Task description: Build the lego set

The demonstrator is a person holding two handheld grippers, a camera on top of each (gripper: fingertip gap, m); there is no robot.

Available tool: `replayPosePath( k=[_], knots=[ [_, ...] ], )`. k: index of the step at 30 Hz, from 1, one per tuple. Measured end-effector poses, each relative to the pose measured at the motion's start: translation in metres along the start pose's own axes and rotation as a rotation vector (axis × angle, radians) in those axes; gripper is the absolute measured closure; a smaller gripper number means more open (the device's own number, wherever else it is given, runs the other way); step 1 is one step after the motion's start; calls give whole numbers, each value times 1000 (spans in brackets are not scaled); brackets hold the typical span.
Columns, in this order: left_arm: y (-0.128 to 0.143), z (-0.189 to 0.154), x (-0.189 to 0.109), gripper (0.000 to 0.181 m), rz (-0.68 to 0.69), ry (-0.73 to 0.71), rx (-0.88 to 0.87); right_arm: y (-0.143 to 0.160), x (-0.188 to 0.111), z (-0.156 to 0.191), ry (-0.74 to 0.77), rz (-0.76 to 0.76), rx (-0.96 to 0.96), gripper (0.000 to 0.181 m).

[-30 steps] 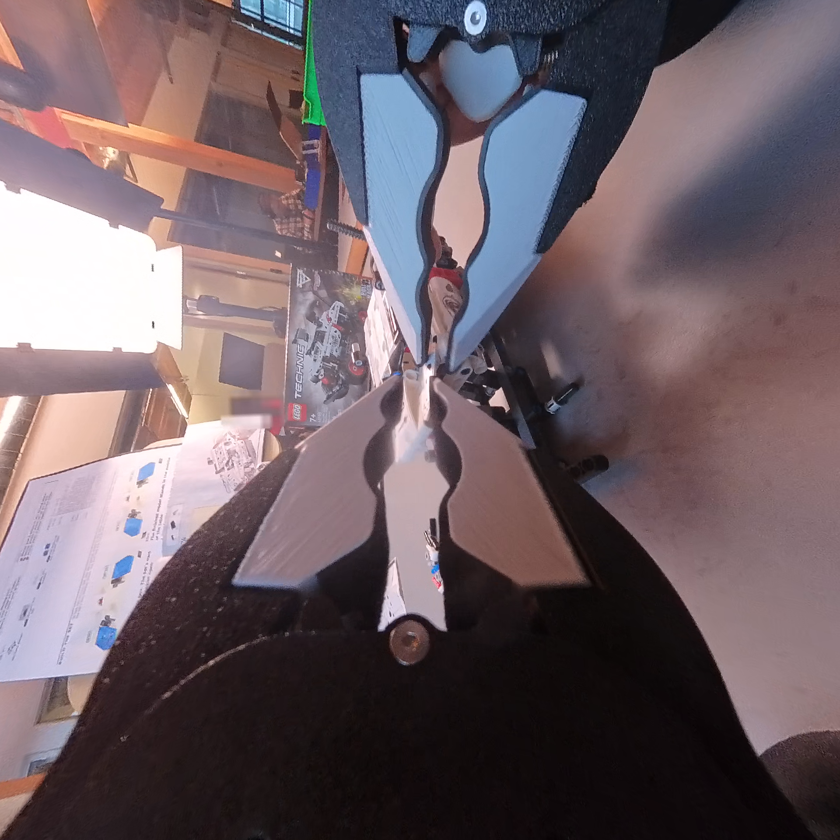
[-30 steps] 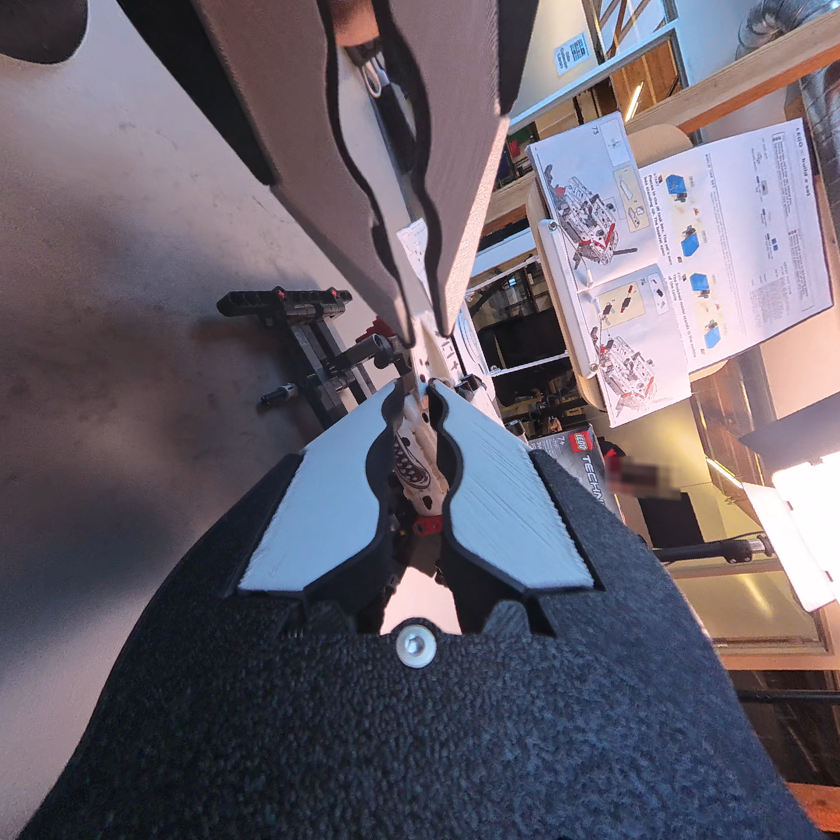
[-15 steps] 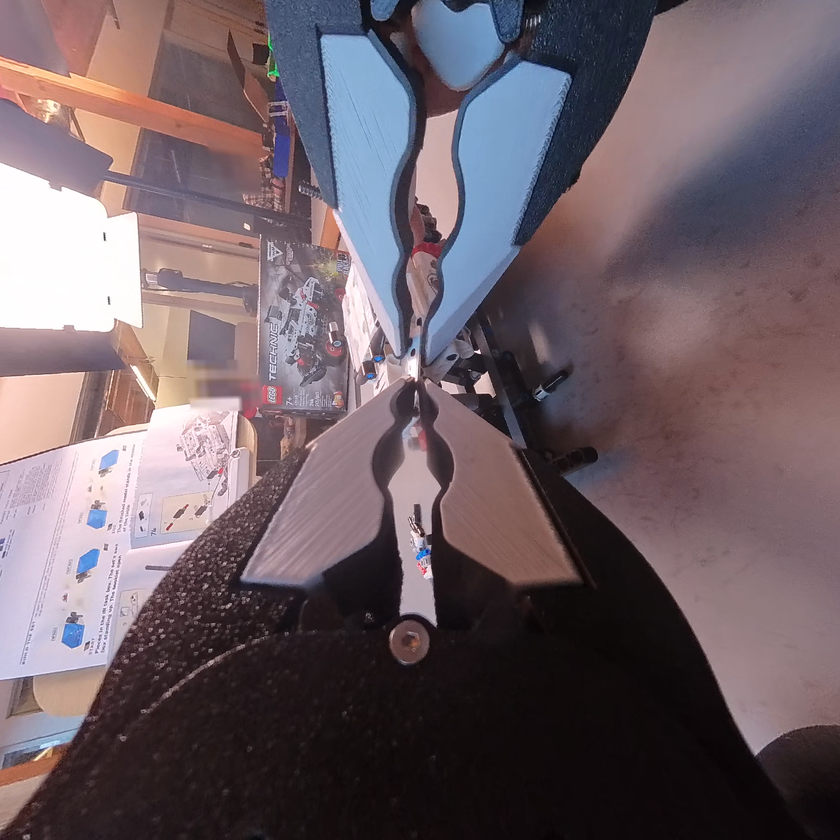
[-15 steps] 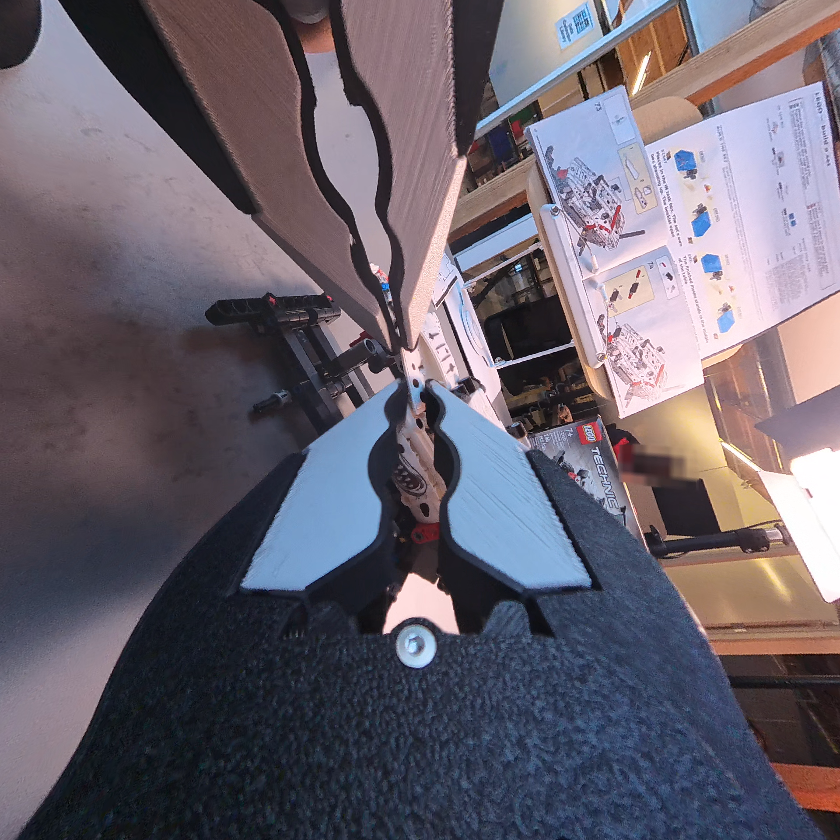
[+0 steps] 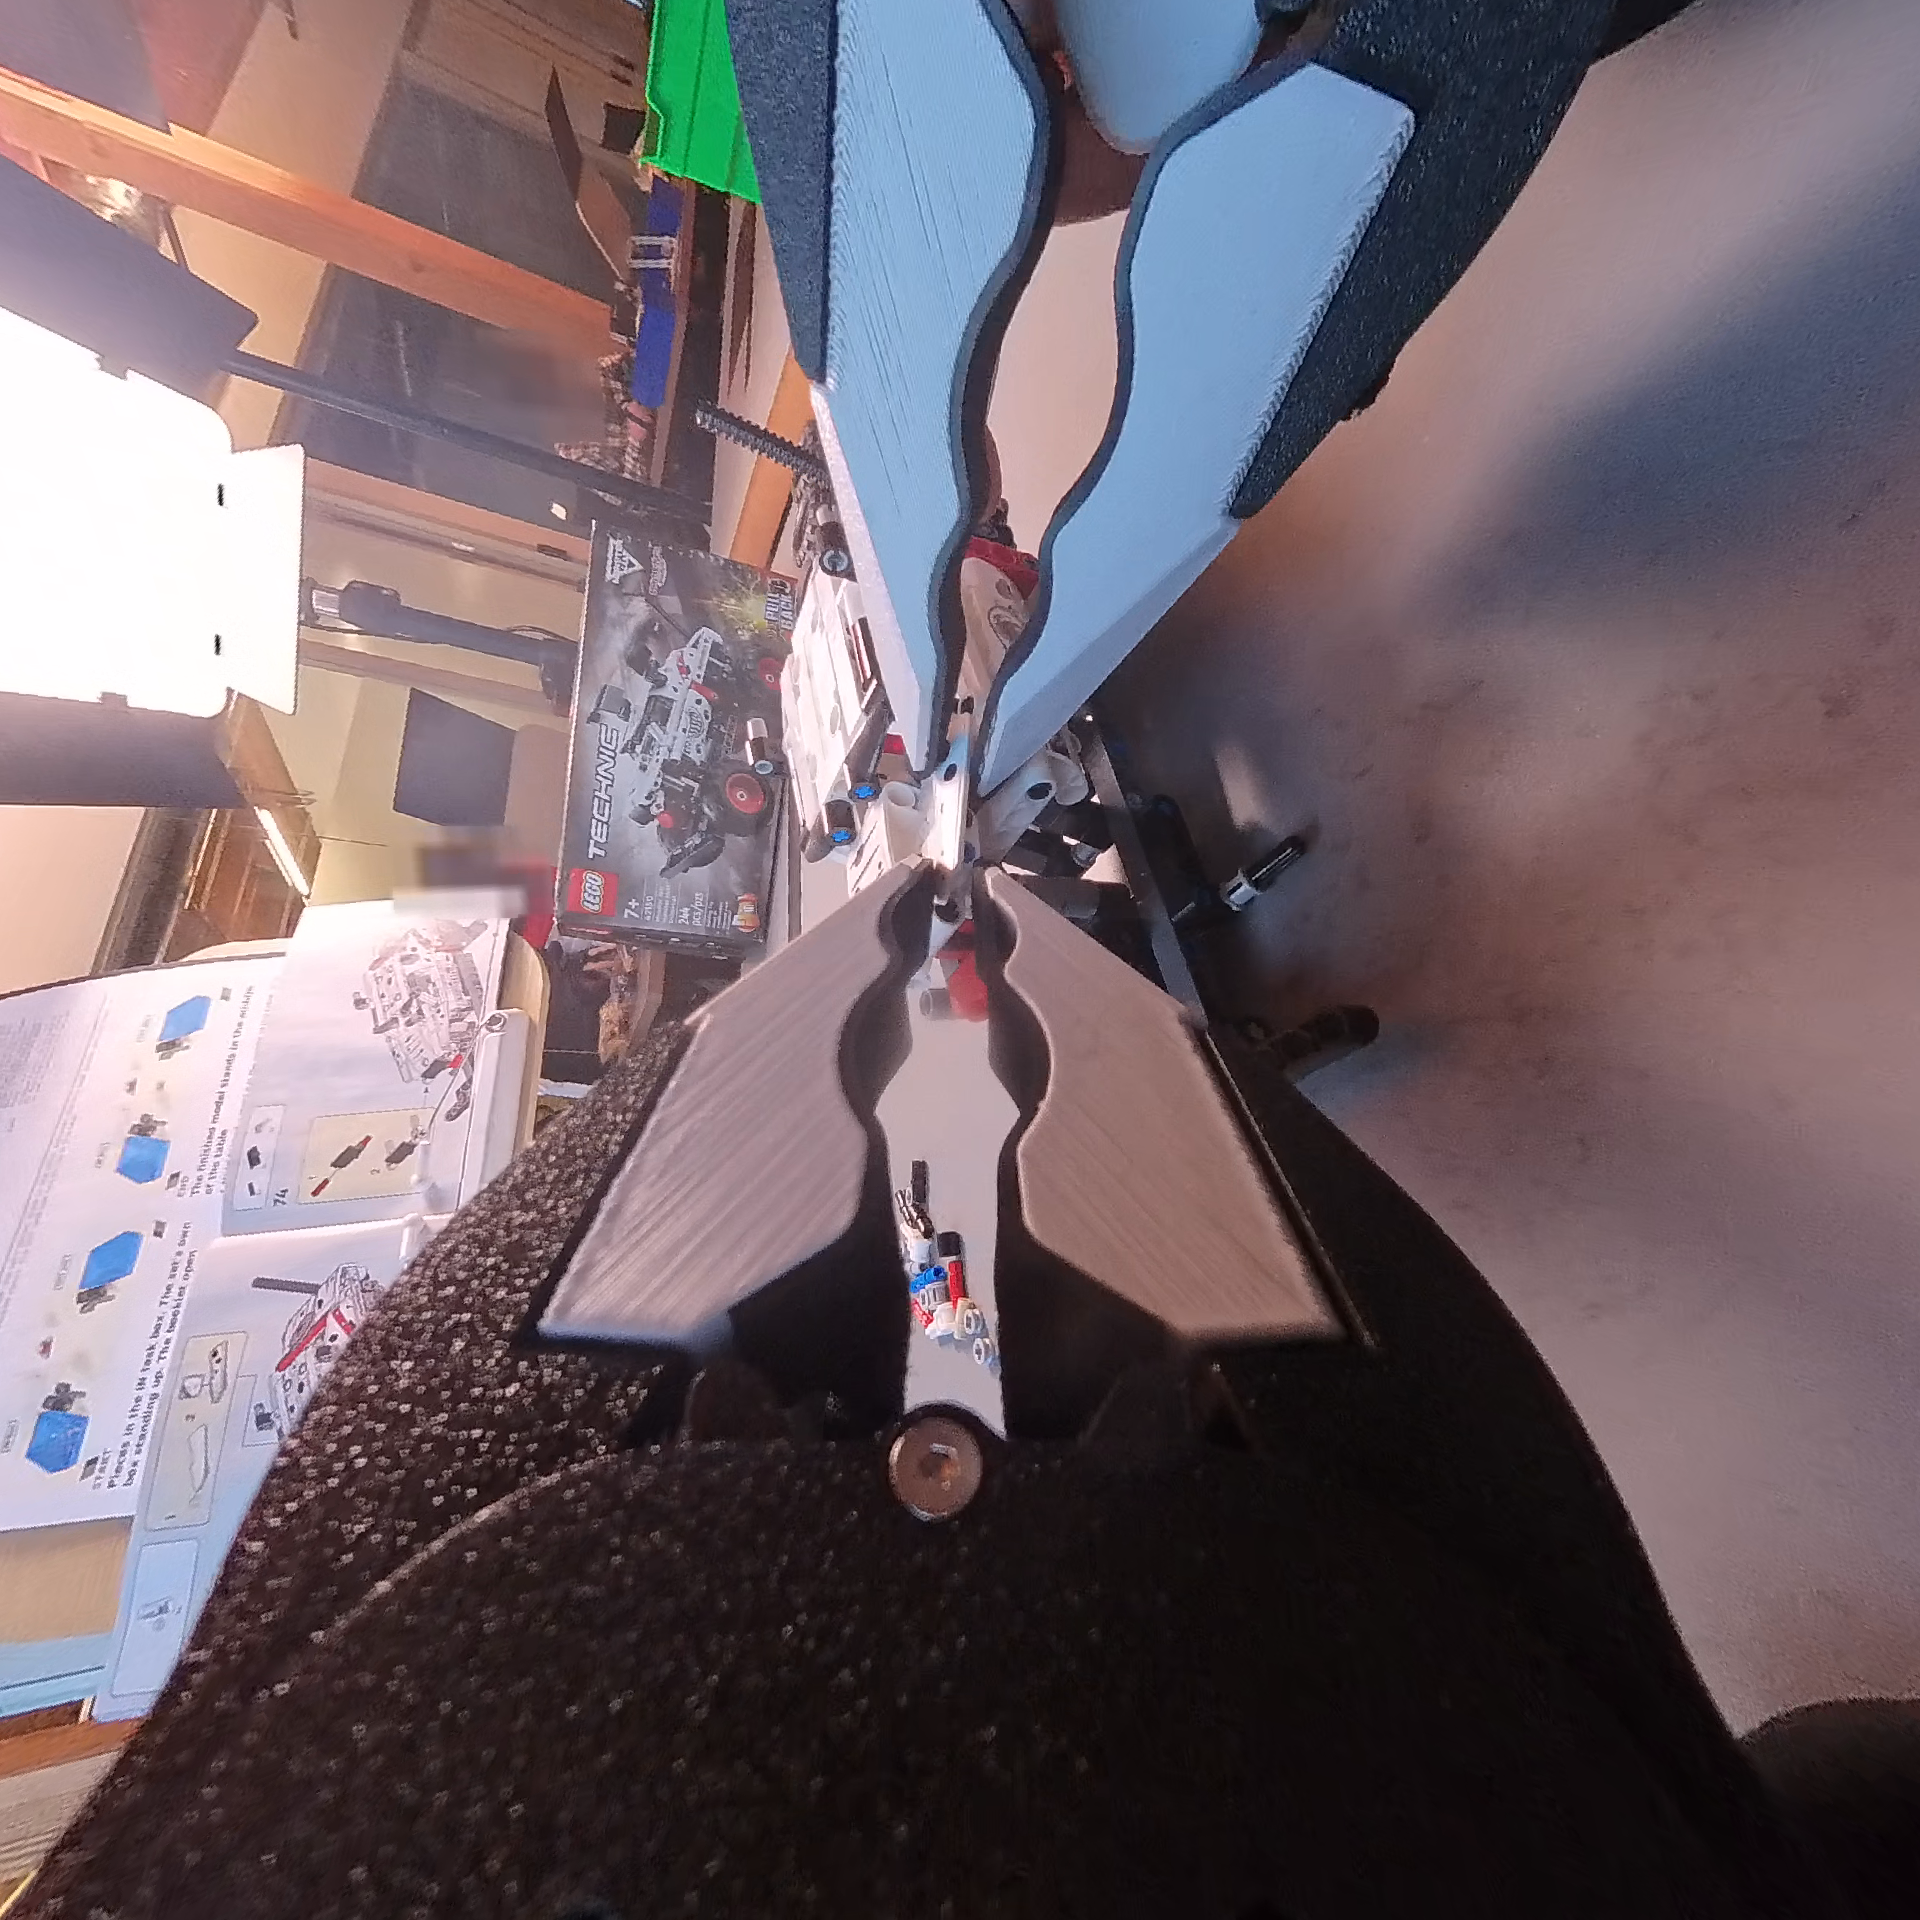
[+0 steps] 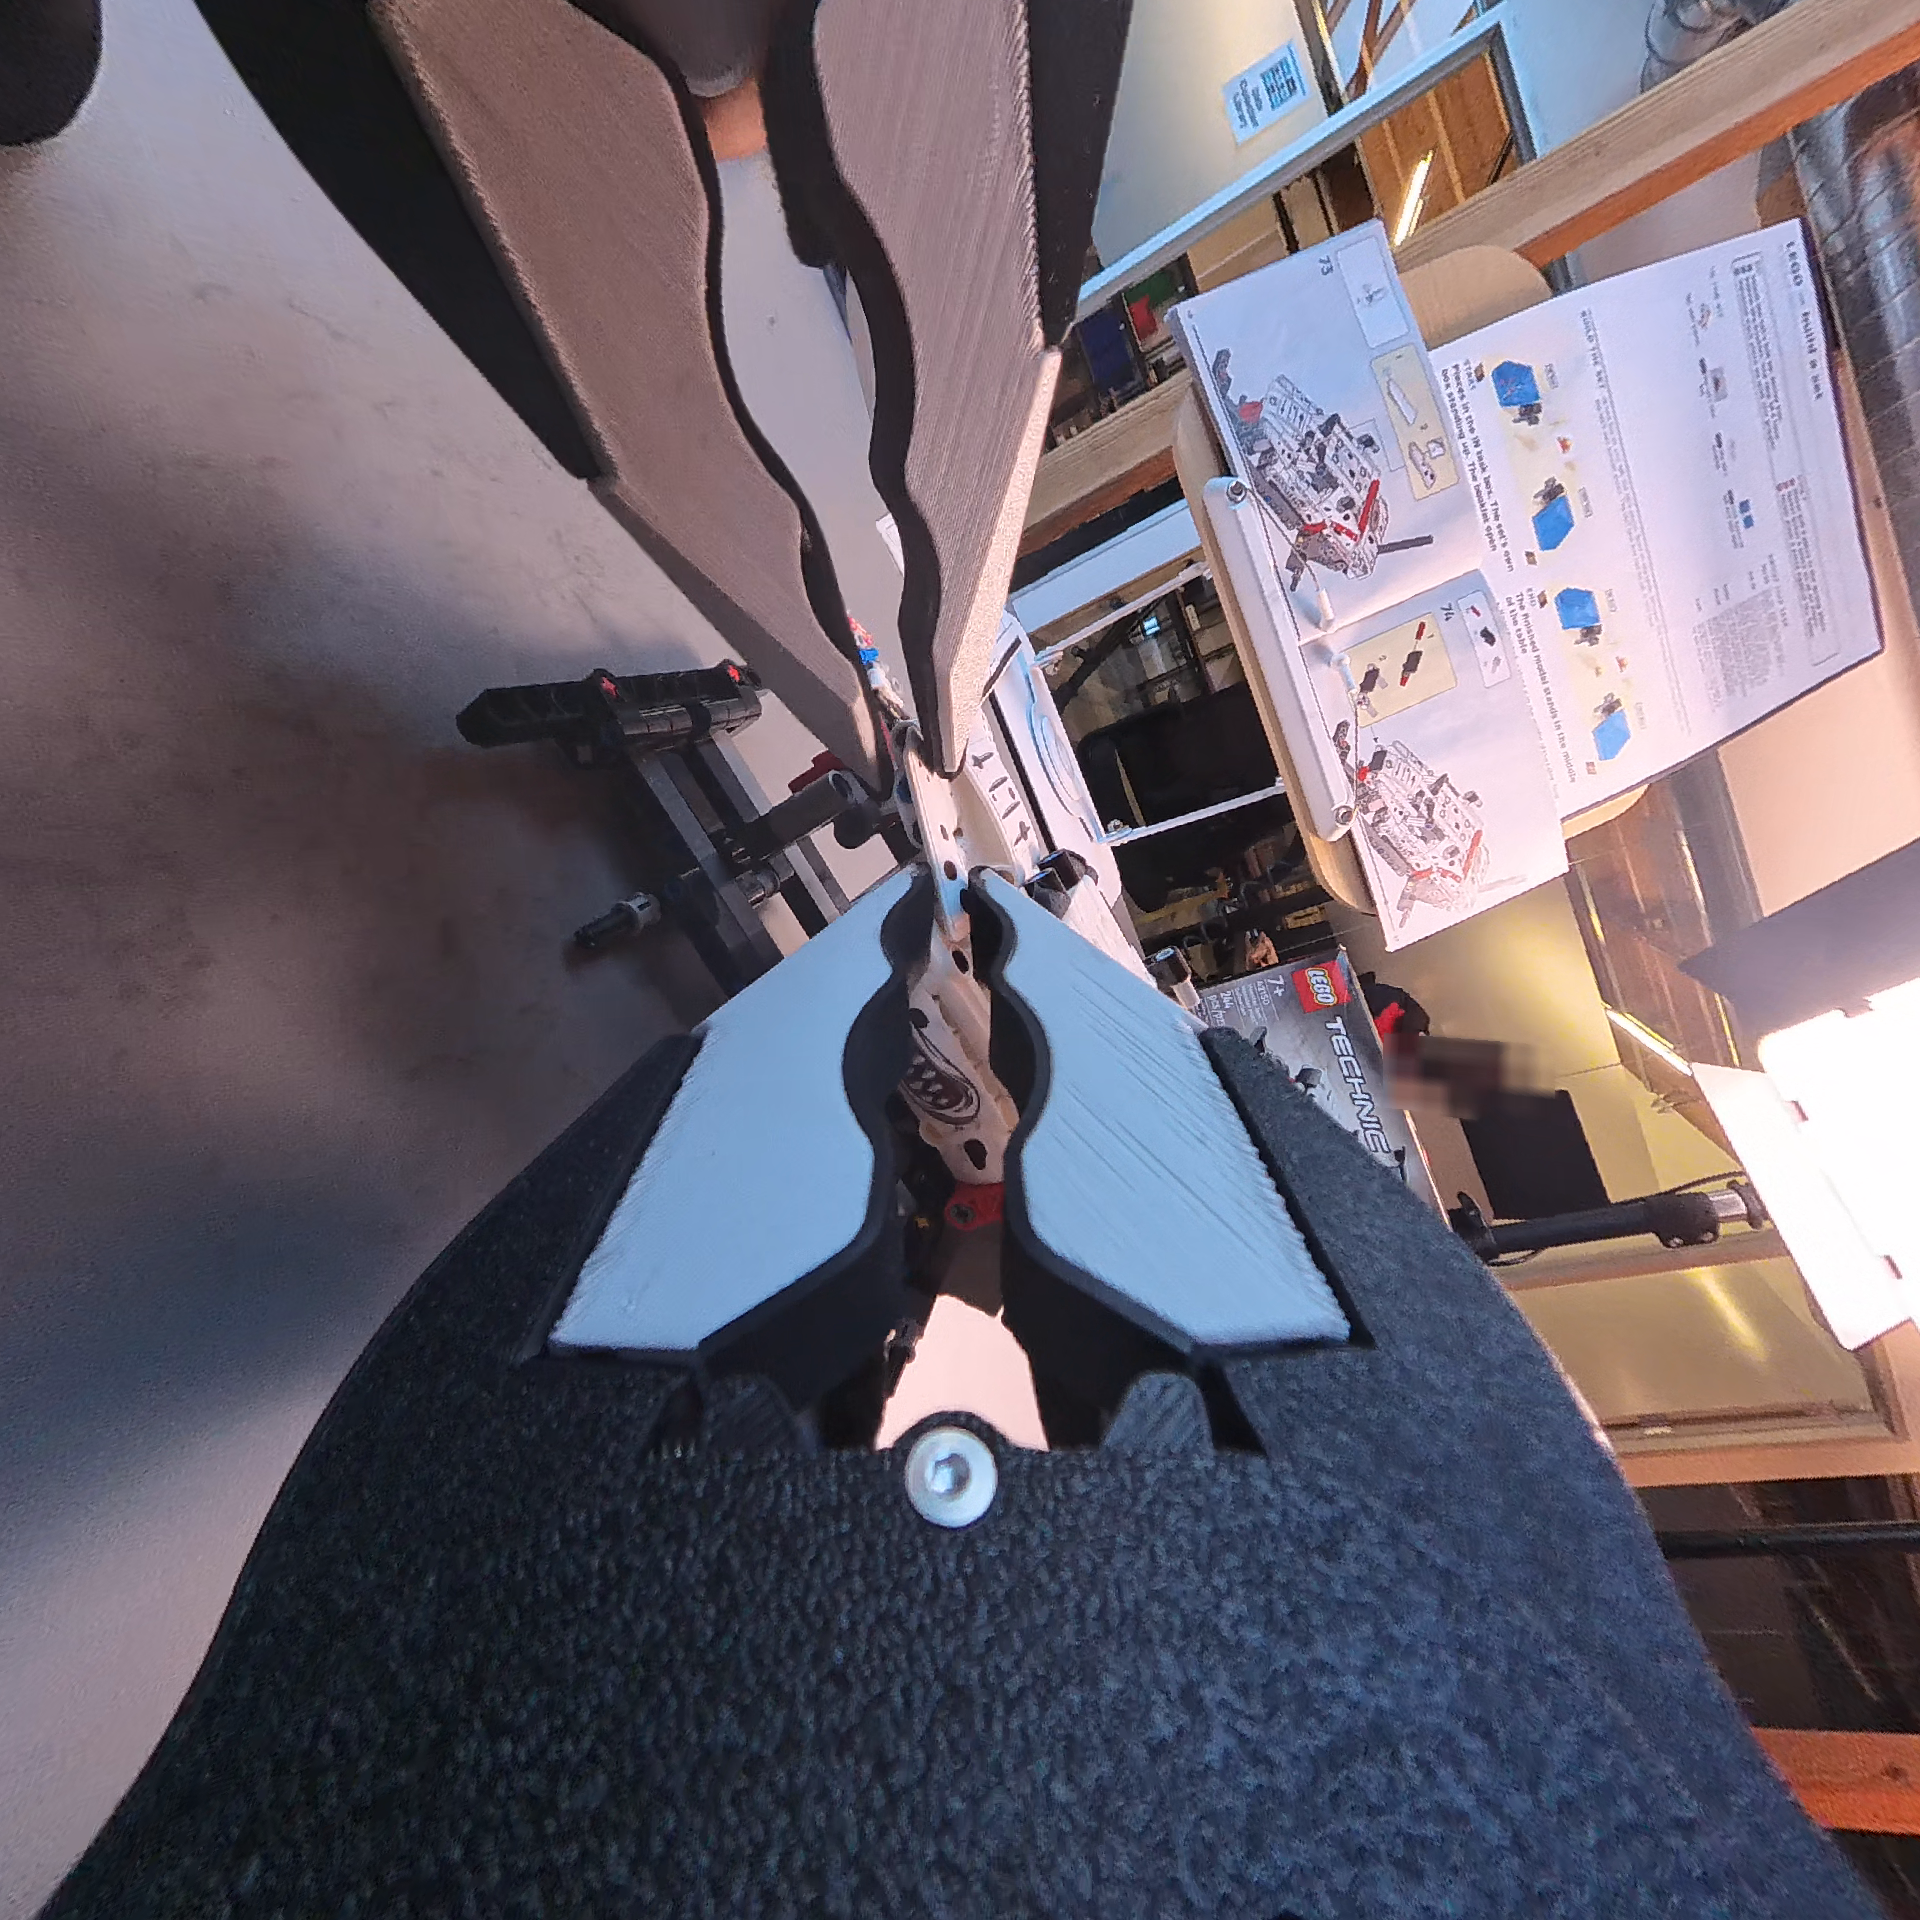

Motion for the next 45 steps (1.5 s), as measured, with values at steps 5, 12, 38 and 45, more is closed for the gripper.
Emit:
replayPosePath(
  k=[5,12,38,45],
  knots=[
    [-3,-2,-1,176,-4,-4,-21,1,-3,0,-3,-8,18,176],
    [-9,-4,-6,167,-32,-60,5,2,-5,1,17,-26,-15,177],
    [-8,-5,-4,179,-20,-6,-66,3,-6,0,-19,-30,15,177],
    [-8,-1,-5,181,-11,29,-127,-7,0,3,-32,-56,5,177]
  ],
)
Point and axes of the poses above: each gripper's, where its closed fingertips meet, x out along the fingers, y out of its underside, z = x × y across the jaws, the point moved 6 cm from there along -x, back along the fingers, and after that the axes turned 2 degrees about z, right-handed, at the moved point
